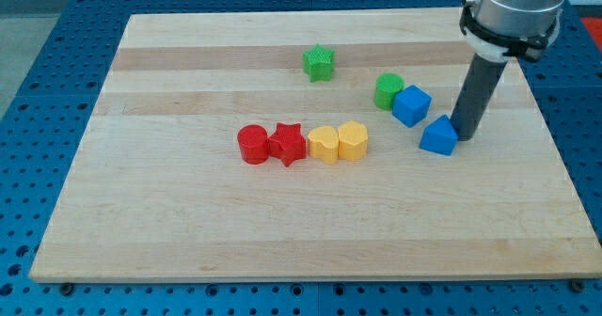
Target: Slide the green circle above the blue cube
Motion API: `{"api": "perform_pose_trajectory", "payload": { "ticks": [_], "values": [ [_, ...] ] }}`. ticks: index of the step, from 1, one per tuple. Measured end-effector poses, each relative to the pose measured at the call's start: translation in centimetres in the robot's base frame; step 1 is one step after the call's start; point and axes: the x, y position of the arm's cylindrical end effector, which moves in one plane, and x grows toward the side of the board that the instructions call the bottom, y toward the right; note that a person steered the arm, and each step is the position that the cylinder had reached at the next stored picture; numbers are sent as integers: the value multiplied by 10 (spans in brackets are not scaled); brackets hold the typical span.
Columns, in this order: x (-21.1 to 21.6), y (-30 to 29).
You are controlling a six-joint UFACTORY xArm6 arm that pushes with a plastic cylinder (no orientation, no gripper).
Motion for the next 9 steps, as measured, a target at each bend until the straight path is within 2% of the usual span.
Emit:
{"api": "perform_pose_trajectory", "payload": {
  "ticks": [3,5,9],
  "values": [
    [17,-17],
    [13,0],
    [-93,3]
  ]
}}
